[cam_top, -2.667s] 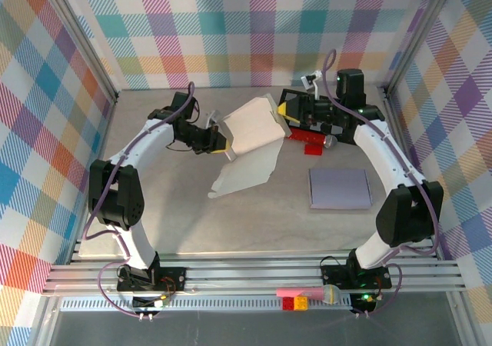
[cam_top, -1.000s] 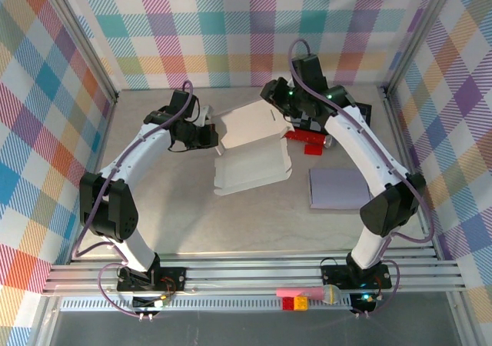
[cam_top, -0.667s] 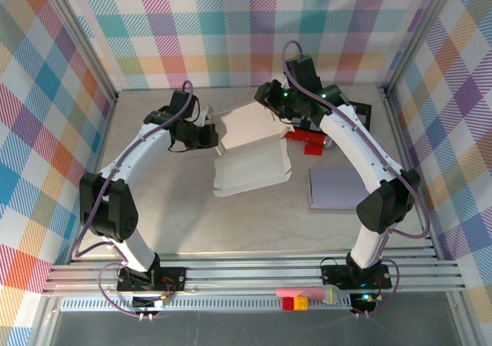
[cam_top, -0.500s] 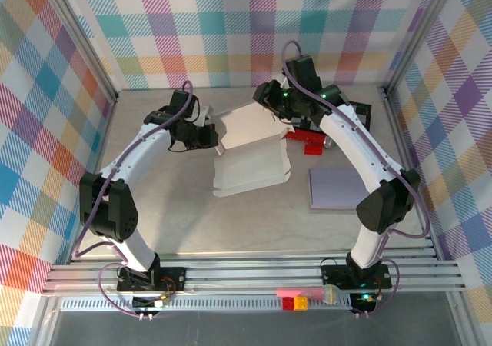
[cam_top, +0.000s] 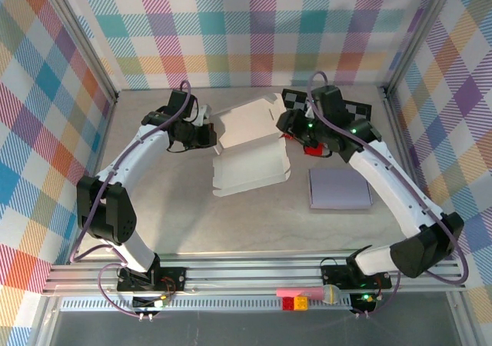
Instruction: Fold the paper box
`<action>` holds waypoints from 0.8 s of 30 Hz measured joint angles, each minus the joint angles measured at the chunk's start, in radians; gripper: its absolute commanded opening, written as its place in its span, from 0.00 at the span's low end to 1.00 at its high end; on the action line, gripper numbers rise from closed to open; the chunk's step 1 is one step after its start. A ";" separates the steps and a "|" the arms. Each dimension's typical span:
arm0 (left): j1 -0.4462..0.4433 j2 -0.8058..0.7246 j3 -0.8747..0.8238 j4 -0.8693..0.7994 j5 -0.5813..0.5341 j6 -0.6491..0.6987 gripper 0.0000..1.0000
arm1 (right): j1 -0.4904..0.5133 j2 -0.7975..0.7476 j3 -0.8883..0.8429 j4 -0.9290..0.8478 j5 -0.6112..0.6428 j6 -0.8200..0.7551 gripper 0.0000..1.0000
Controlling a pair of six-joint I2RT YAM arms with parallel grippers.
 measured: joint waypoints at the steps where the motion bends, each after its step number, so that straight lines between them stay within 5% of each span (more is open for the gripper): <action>1: 0.001 0.000 0.000 0.000 0.010 -0.001 0.00 | -0.035 -0.010 -0.020 0.025 -0.027 -0.015 0.50; 9: 0.047 0.036 -0.003 0.008 0.257 -0.031 0.00 | -0.361 0.129 0.032 0.277 -0.513 -0.089 0.49; 16: 0.056 0.108 0.014 0.000 0.383 -0.027 0.00 | -0.356 0.316 0.085 0.388 -0.867 -0.131 0.42; 24: 0.068 0.108 0.028 0.000 0.421 -0.027 0.00 | -0.340 0.326 0.093 0.385 -1.001 -0.202 0.41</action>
